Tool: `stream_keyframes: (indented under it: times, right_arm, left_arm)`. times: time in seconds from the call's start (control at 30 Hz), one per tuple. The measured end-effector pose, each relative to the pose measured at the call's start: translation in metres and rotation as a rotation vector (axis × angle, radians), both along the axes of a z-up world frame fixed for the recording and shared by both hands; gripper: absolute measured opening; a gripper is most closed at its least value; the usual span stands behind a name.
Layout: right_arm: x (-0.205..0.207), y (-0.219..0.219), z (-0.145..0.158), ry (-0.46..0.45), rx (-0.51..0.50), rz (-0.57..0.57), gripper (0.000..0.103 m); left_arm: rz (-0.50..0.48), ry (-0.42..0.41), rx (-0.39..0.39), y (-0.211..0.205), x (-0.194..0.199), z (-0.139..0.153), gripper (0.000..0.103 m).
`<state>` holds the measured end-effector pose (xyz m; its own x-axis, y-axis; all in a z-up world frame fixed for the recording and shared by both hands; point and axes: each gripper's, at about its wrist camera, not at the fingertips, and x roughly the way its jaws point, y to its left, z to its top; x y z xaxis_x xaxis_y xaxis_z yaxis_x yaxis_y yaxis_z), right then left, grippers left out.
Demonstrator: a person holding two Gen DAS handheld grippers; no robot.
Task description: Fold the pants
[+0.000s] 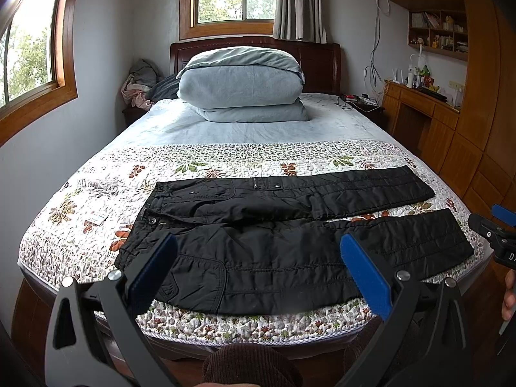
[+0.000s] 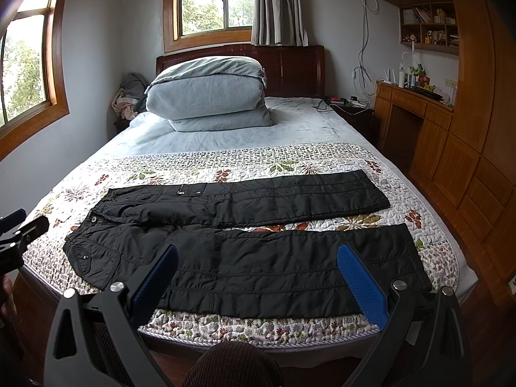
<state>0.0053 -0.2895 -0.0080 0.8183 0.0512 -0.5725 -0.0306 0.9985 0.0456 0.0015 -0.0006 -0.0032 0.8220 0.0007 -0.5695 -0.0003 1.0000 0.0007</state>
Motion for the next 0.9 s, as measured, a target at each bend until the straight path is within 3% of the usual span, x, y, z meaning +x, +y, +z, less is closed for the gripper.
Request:
stream_keyframes:
  times: [0.9]
  right_arm:
    - [0.0000,0.0014,-0.0018,0.001,0.001,0.001,0.100]
  left_arm:
    - [0.001,0.000,0.001,-0.0017,-0.0009,0.0027,0.101]
